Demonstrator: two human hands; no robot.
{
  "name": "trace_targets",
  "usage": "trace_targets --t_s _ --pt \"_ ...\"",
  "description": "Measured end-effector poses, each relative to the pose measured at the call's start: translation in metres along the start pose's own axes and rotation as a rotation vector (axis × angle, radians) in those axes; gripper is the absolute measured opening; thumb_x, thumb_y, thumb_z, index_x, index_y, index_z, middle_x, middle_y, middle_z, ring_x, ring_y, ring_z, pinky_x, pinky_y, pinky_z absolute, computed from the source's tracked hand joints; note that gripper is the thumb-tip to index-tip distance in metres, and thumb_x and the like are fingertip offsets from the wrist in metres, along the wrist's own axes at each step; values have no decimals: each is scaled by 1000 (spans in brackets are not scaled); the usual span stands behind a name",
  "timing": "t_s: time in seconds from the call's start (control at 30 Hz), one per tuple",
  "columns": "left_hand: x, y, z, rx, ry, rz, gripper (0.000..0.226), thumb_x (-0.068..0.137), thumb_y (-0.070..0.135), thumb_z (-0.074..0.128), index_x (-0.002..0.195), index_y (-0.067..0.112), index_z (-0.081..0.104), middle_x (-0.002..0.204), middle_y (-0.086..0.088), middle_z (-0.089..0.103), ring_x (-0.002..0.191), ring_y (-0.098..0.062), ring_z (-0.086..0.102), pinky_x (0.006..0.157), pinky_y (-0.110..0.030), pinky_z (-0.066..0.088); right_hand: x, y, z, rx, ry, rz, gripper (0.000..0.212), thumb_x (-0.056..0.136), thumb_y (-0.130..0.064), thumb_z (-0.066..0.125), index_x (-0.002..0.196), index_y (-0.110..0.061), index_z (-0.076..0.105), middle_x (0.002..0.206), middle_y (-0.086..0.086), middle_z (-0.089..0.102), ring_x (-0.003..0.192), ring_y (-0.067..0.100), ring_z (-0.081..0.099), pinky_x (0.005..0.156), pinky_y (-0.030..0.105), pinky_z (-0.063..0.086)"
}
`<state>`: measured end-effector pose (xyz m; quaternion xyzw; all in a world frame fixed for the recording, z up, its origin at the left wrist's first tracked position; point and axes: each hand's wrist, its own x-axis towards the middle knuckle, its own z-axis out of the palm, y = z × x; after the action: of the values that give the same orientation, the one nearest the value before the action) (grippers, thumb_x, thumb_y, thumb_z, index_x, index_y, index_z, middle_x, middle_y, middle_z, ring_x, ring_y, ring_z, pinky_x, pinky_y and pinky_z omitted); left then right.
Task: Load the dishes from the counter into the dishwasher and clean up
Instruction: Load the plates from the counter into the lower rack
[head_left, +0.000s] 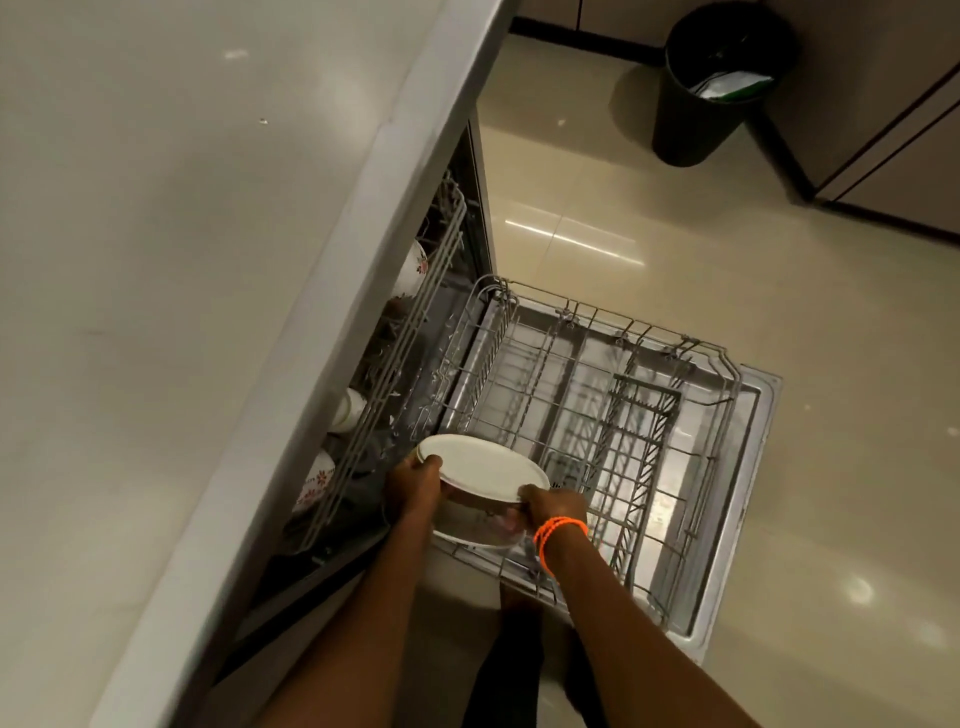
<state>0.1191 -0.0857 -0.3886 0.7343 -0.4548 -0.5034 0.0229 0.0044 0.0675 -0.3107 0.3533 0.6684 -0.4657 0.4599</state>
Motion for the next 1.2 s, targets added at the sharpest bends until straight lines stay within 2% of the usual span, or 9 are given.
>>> trace_targets --t_s 0.07,0.13,0.33,0.5,0.63,0.73,0.83,1.03,1.2 --pt "-49 42 -6 -58 -33 -17 45 75 23 76 119 12 72 105 -11 71 93 -33 67 81 -49 61 8 -3 6 -1 10 4 28 88 9 62 111 20 51 45 15 58 27 18 55 25 25 40" --pt "-56 54 -5 -94 -35 -11 36 89 3 67 125 4 68 106 -13 67 91 -33 64 74 -45 60 12 -8 11 5 10 -12 30 88 10 62 113 21 48 39 12 55 25 17 53 24 25 39" --pt "-60 47 -5 1 67 70 37 89 10 65 126 7 67 116 -14 70 93 -34 67 48 -32 59 14 -1 18 29 6 20 30 86 9 62 111 22 53 49 19 60 32 23 59 30 31 46" --pt "-64 39 -10 -18 105 64 42 85 17 67 127 14 67 121 -11 69 100 -38 67 63 -53 63 6 3 15 48 -7 19 32 85 8 63 112 21 54 68 27 64 39 27 63 35 33 50" --pt "-59 39 -6 -125 54 8 42 88 10 67 130 13 64 129 -16 61 110 -44 61 66 -62 61 9 -5 12 49 -13 29 28 89 6 63 113 17 54 64 25 64 36 24 62 31 33 48" --pt "-49 42 -8 -171 26 -14 43 90 3 65 133 11 62 133 -17 58 115 -45 59 72 -60 61 10 -6 17 39 -59 58 30 90 5 64 116 16 53 46 15 62 35 23 61 31 34 47" --pt "-39 41 -8 -207 2 -18 44 90 -2 64 132 10 62 136 -18 57 117 -46 59 69 -50 62 16 -5 23 46 -68 65 31 90 4 63 118 15 53 42 12 60 35 22 61 31 33 47" --pt "-32 30 -3 -216 -21 -41 54 84 -5 66 135 11 60 133 -16 59 110 -42 64 74 -51 63 18 -4 20 -5 -72 53 22 90 3 64 108 15 58 52 16 62 36 23 61 32 30 47" --pt "-32 32 3 -217 -41 -41 62 85 -3 67 144 11 52 106 -7 67 84 -33 74 83 -51 62 19 -8 18 -52 -78 15 7 86 7 66 85 2 61 65 16 63 40 20 61 33 28 49"
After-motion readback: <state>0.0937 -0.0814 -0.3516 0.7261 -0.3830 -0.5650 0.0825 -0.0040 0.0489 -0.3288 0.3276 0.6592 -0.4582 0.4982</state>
